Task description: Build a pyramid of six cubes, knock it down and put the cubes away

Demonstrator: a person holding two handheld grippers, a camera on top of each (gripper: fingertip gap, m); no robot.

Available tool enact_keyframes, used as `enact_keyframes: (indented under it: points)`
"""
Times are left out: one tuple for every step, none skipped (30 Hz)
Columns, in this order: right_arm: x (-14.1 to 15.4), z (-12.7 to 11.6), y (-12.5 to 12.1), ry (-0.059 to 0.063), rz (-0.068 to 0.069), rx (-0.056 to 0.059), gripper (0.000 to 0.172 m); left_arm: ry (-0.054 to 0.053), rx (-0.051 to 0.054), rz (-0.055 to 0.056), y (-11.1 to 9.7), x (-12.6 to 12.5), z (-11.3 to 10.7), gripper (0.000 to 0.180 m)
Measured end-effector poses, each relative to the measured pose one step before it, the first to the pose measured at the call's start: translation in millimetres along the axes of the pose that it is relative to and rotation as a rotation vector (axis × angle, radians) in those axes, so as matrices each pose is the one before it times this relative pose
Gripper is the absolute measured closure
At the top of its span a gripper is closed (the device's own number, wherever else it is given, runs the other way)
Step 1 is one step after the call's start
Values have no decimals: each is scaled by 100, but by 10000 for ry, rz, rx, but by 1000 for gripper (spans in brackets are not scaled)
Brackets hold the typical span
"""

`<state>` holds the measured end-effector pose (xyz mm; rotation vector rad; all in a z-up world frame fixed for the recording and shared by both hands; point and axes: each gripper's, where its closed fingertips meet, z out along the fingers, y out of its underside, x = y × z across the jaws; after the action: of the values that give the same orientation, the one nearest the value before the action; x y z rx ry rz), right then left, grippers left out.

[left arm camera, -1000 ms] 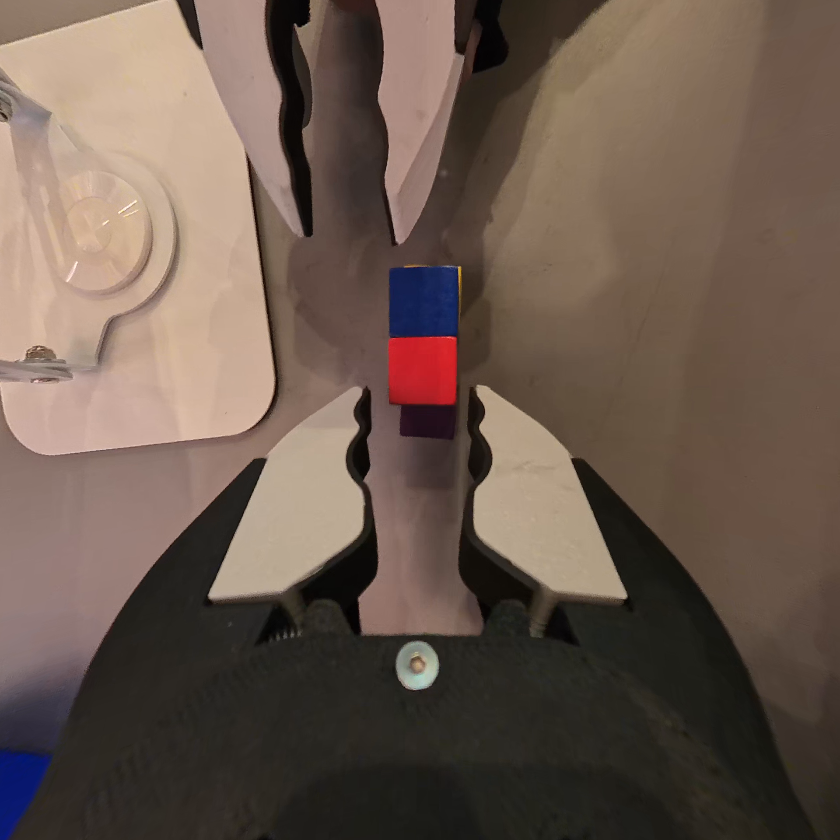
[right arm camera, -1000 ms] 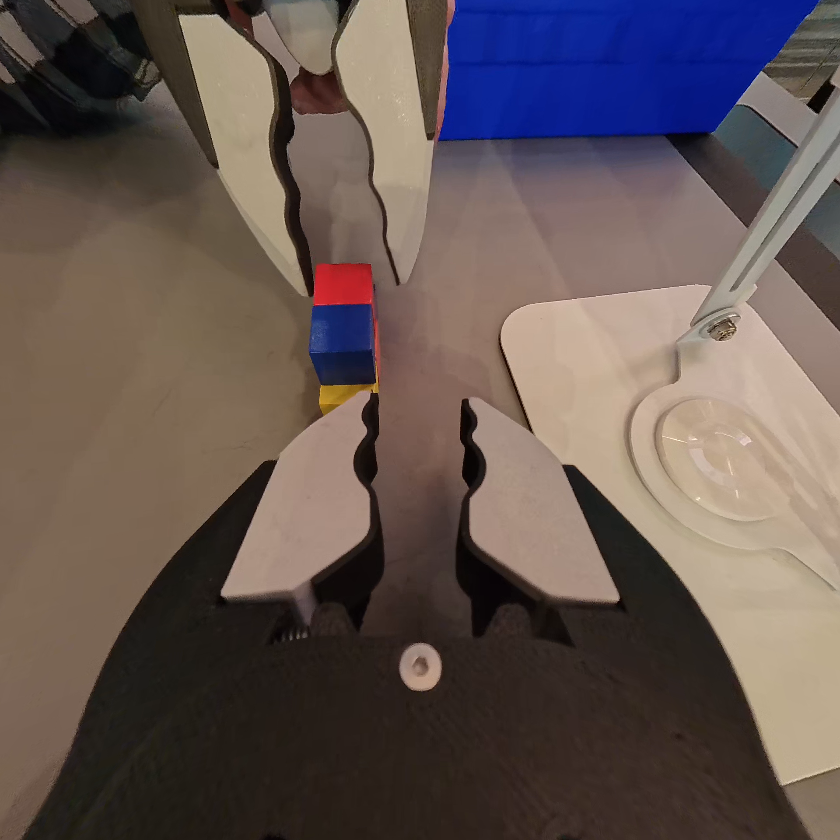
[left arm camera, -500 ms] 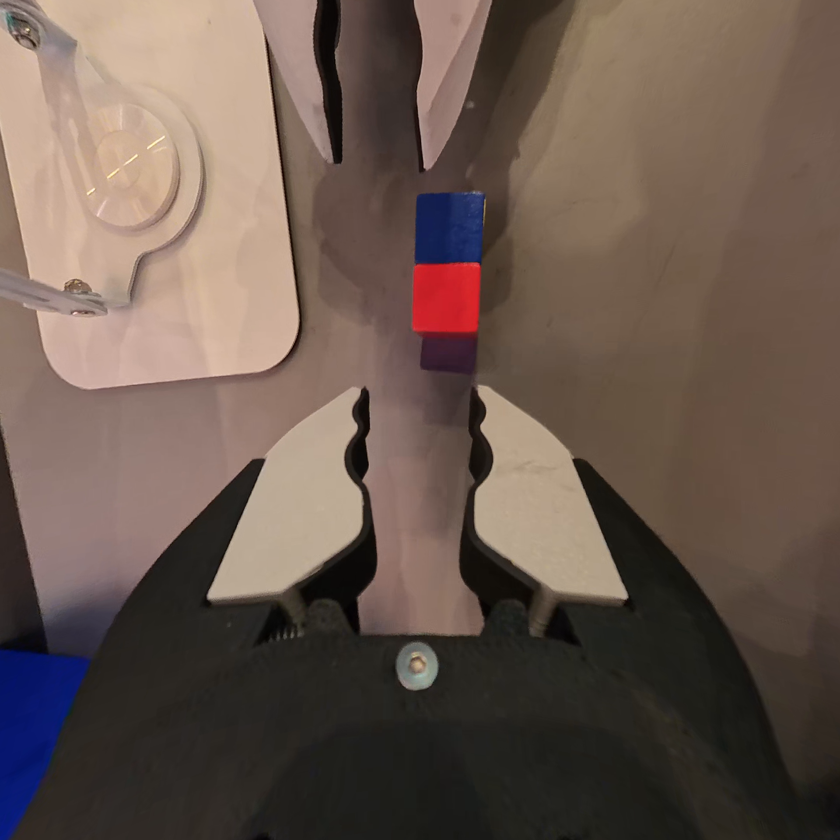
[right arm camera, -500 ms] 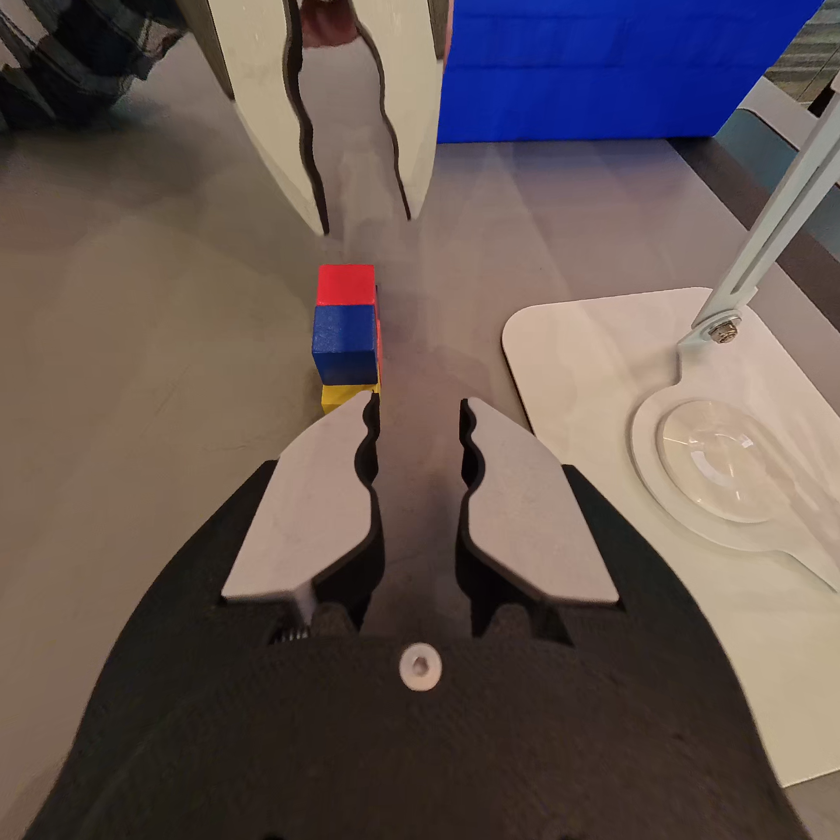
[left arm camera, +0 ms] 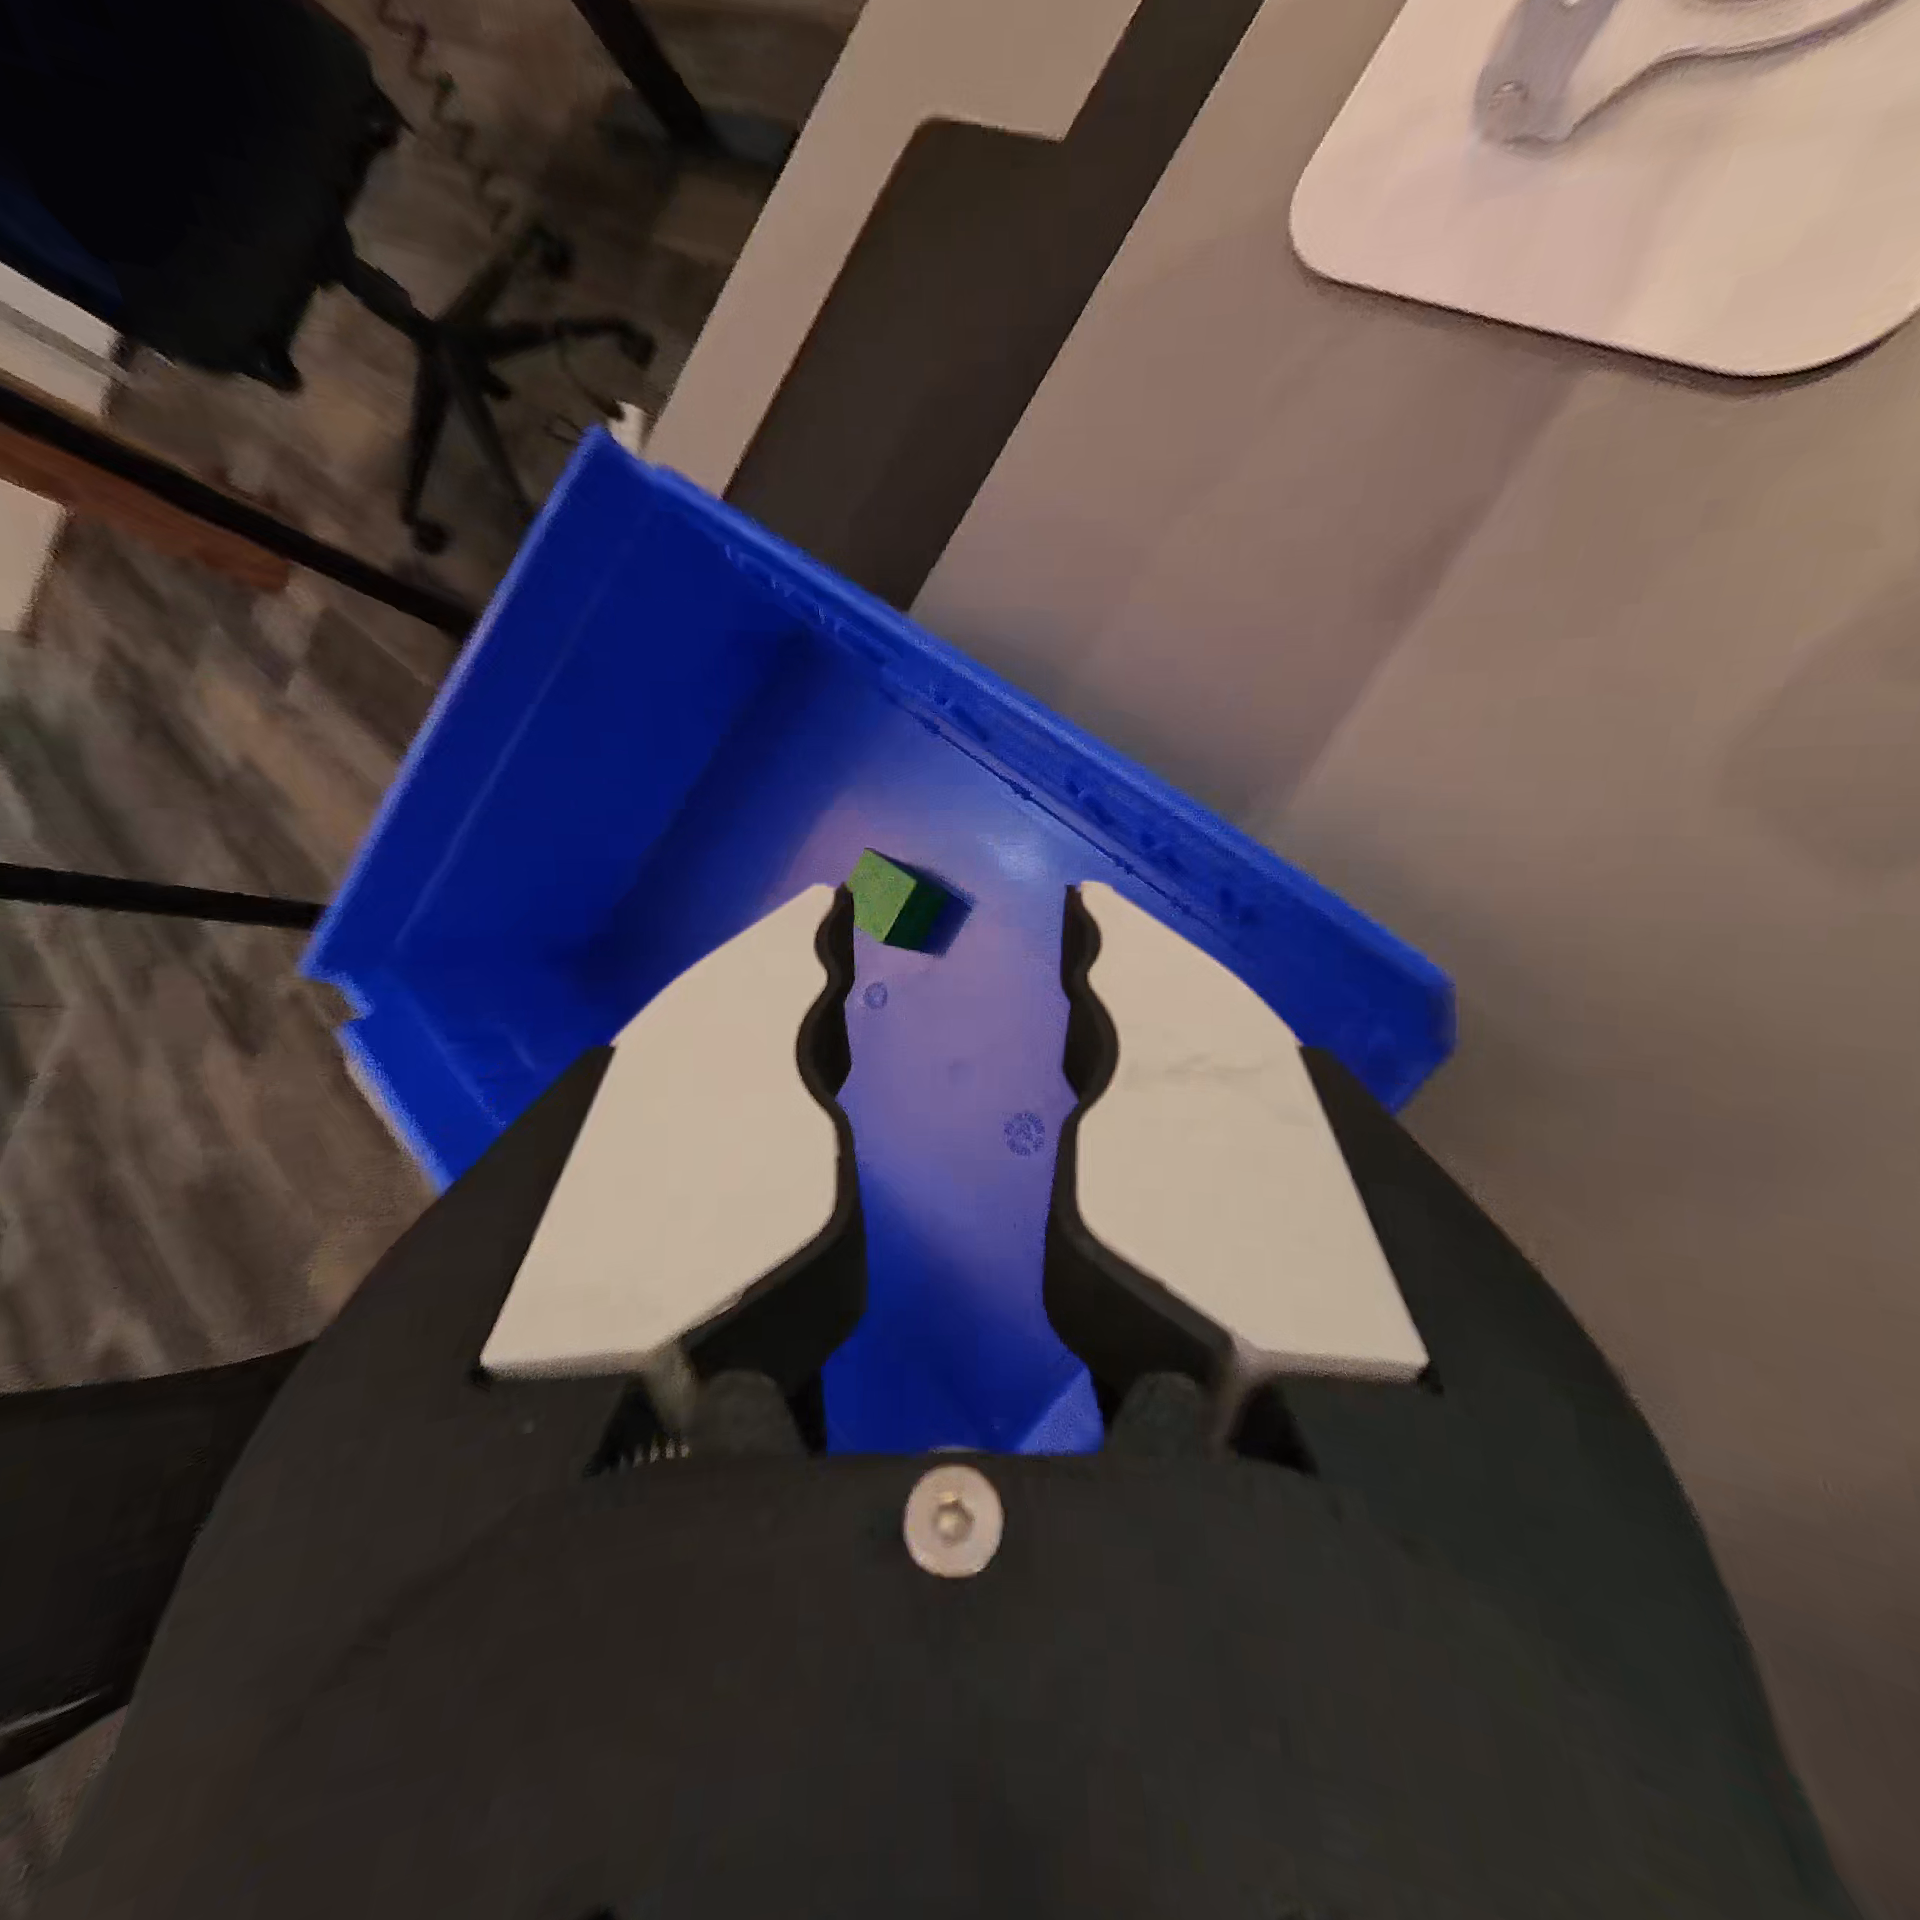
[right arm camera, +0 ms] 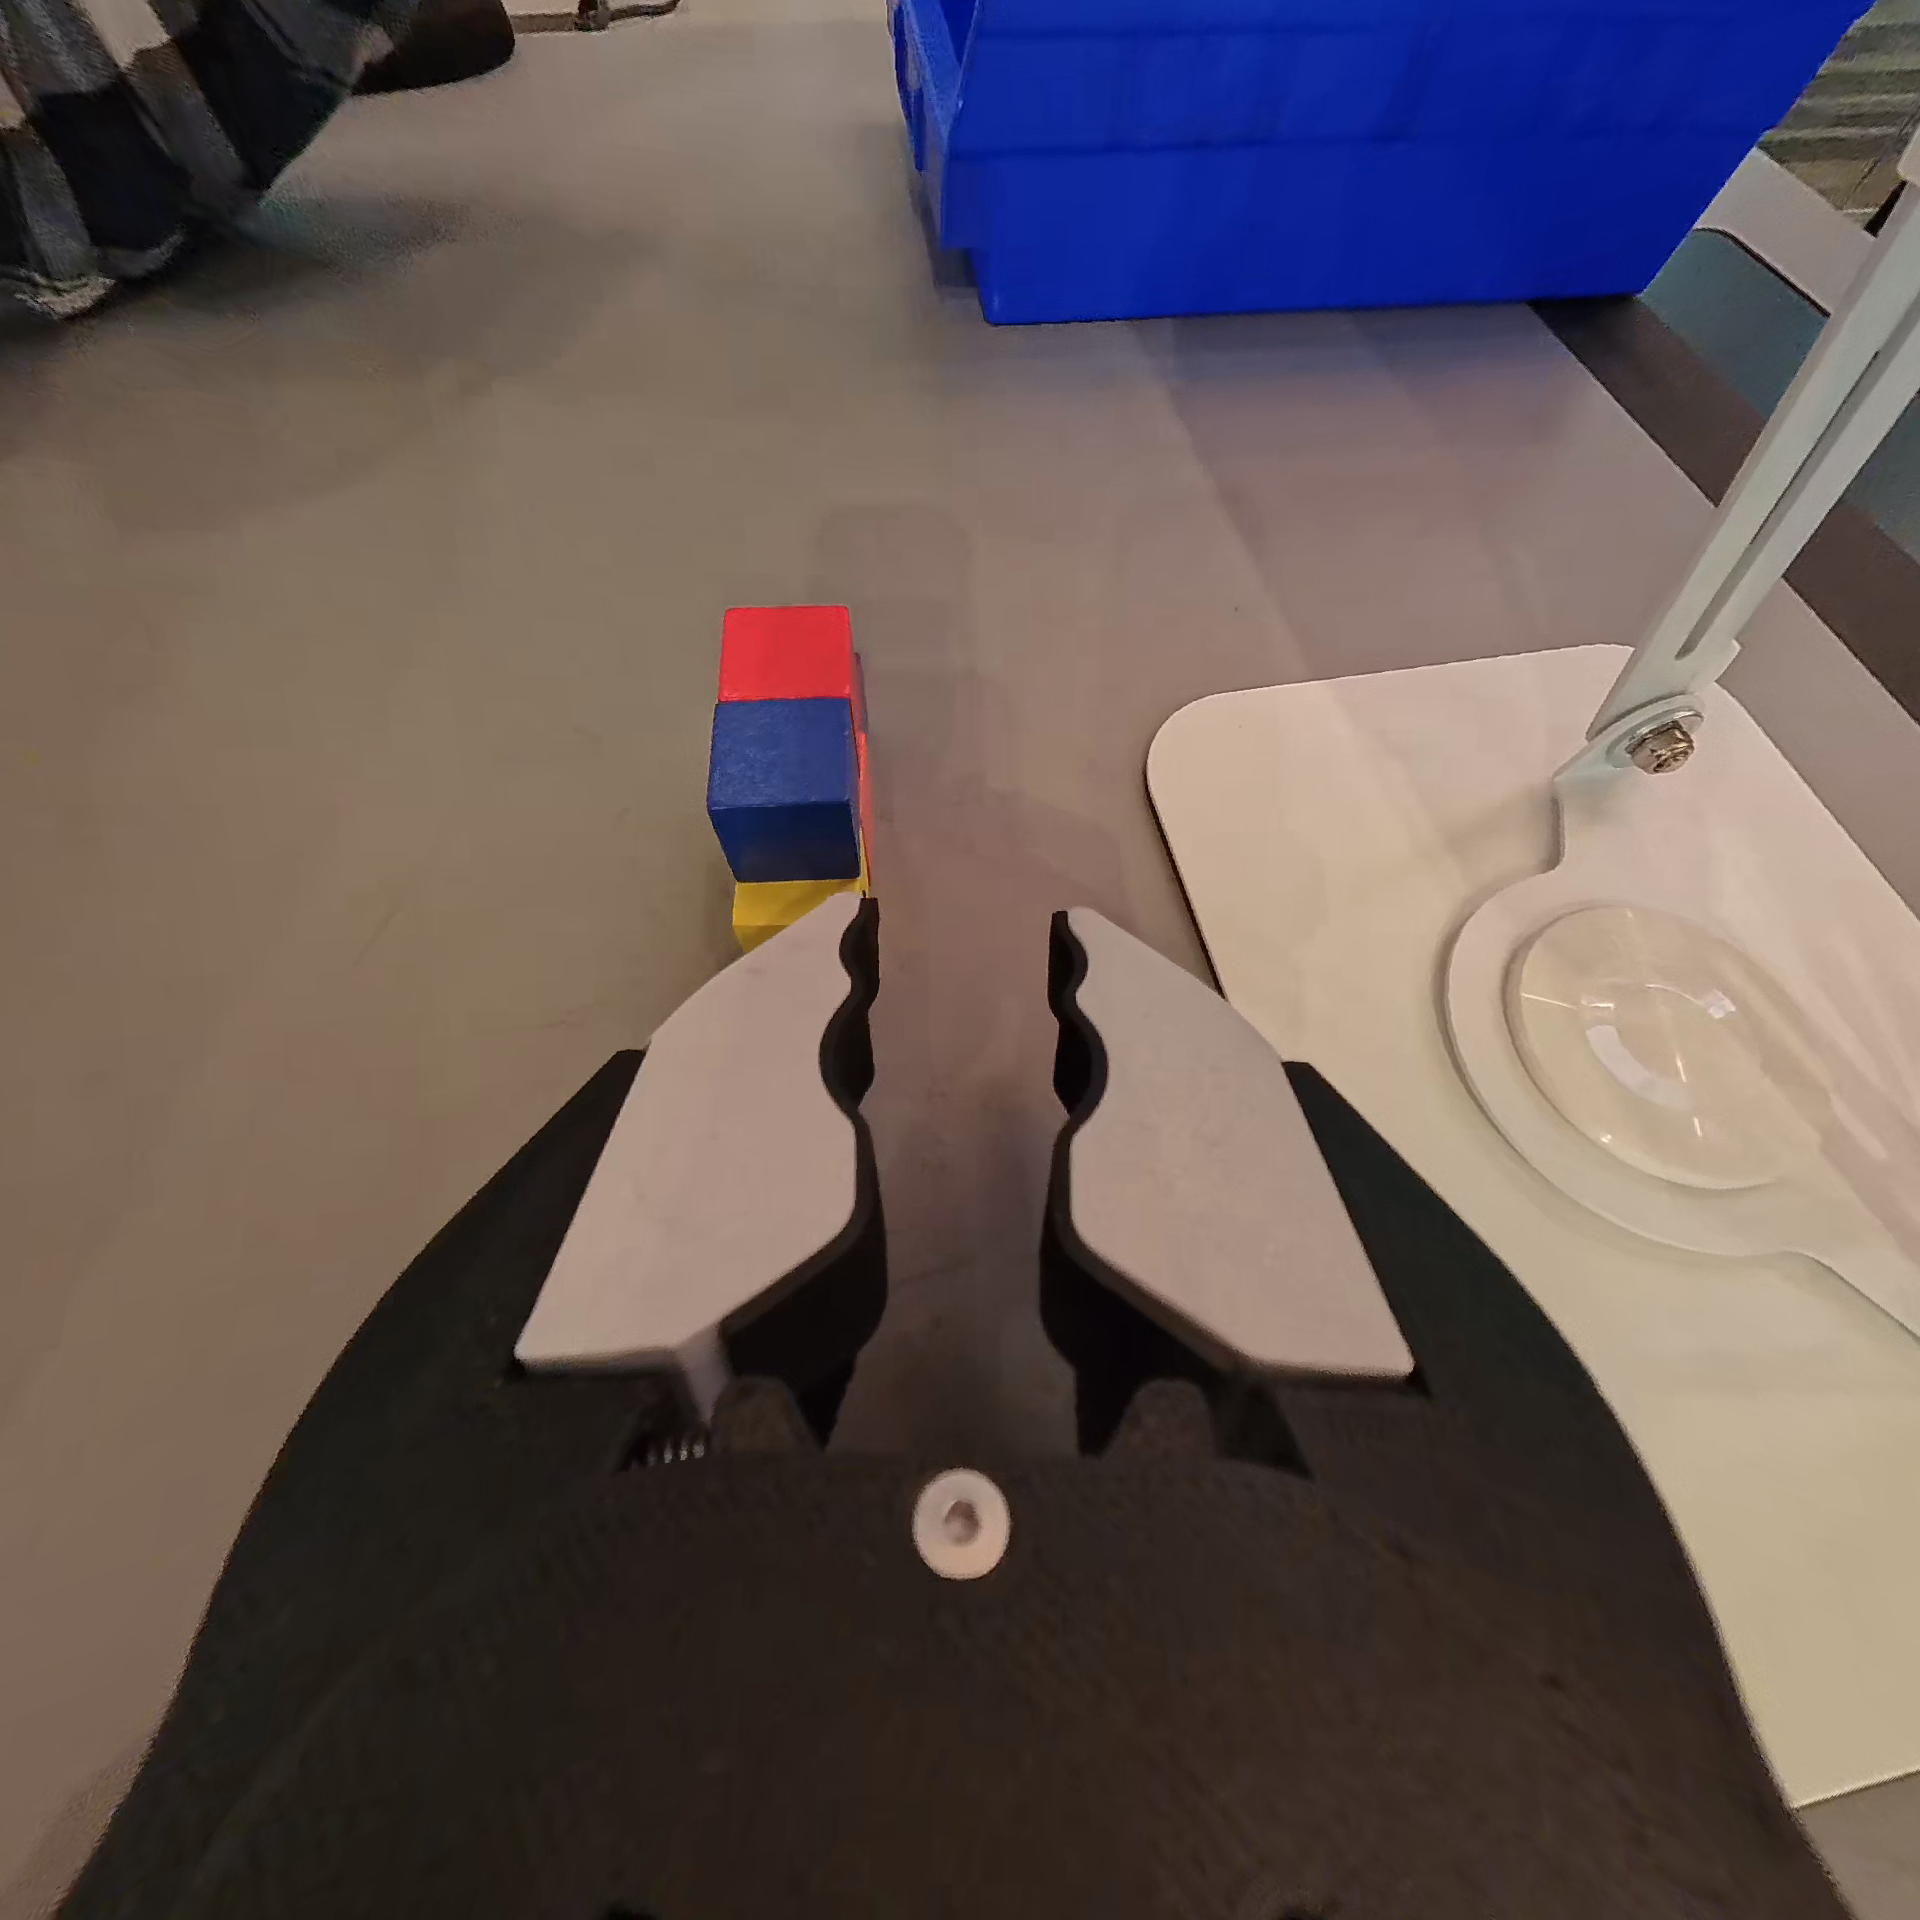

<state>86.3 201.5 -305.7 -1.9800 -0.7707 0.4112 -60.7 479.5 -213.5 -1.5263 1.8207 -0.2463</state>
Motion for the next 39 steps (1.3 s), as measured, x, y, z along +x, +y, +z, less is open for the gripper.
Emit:
enact_keyframes:
  points:
    - [14,14,12,-9,21,-8,140,299,68,-295,583,-333,1178,142]
    - [8,18,12,-10,18,-11,140,250,105,-178,362,-308,1242,141]
    - [5,13,11,-10,14,-8,140,284,14,-77,321,-156,1282,138]
    - [-4,0,1,-11,6,-1,140,258,-185,111,479,-82,1220,136]
    - [-1,-5,-15,-6,0,8,140,92,-322,256,567,-235,1153,135]
    - [-3,-6,-4,-2,2,9,141,64,-404,241,560,-245,1055,134]
    - [-2,-3,-2,-5,4,4,141,44,-476,243,575,-291,944,132]
    - [-3,1,-1,-11,4,1,141,90,-312,219,338,-252,782,132]
    - [-6,0,1,-12,6,-1,140,80,-130,162,147,-336,642,134]
    - [-3,1,-1,-10,5,1,140,84,-106,92,167,-382,536,133]
    - [-8,-3,-1,-11,2,4,140,145,-30,-4,98,-308,410,132]
    - [-15,2,-3,-13,-2,2,140,149,-49,-18,164,-270,311,132]
    - [-13,0,0,-13,-5,0,140,99,-168,76,383,-245,281,132]
    - [-29,5,-4,-11,-11,0,140,74,-230,82,483,-203,231,130]
    - [-29,-2,1,-8,-14,-1,140,158,-117,-16,319,-61,185,129]
    - [-17,13,8,-8,-12,-5,140,231,-23,-86,169,59,185,128]
    - [-19,4,6,-9,-9,-10,140,131,13,-17,99,-17,196,128]
    - [-15,10,14,-4,-8,-9,140,50,-24,2,114,-118,231,128]
    - [-9,-4,6,0,-7,-4,140,116,-80,-34,166,-4,273,128]
    - [-2,6,-3,1,-5,0,140,103,-123,-9,213,25,292,130]
    - [-9,-1,1,1,-5,0,140,24,-205,31,336,-39,327,133]
    - [-8,-2,2,2,-4,-1,140,30,-260,42,413,24,343,138]
    - [4,4,10,3,-1,-1,140,42,141,-19,-201,67,51,149]
    - [5,-4,-11,5,2,2,140,-117,169,-35,-218,-122,-14,150]
    - [12,-1,-5,6,3,6,140,-16,-22,-103,103,51,-52,150]
    - [19,-12,-10,7,7,7,140,-53,34,-45,68,111,-234,150]
    - [13,-7,-1,6,13,6,140,-227,210,-62,-105,-61,-462,151]
    - [12,-10,-13,3,8,9,140,-146,174,-191,-24,84,-687,151]
    - [10,-16,-10,2,0,9,140,-160,91,-123,103,208,-907,151]
    - [1,-1,-6,5,-3,7,140,-344,79,18,70,146,-1164,151]
    - [2,-4,0,6,0,3,140,-226,134,18,-117,433,-1382,151]
    - [8,0,0,6,0,0,140,-97,163,-27,-251,696,-1514,151]
    - [9,6,-5,12,-1,1,140,-145,176,54,-397,834,-1585,151]
    - [22,-8,-11,22,-1,4,141,-149,269,129,-695,991,-1569,151]
    - [6,1,-4,22,-8,3,141,-93,271,64,-870,1135,-1467,151]
    - [2,7,-8,18,-19,4,141,-110,243,38,-974,1180,-1267,152]
    - [-10,8,-30,17,-25,14,141,-13,305,48,-1227,1423,-1007,152]
    - [-13,17,-38,12,-20,17,141,152,328,107,-1374,1752,-702,152]
    - [-3,37,-26,13,-16,4,141,137,223,139,-1327,1772,-363,152]
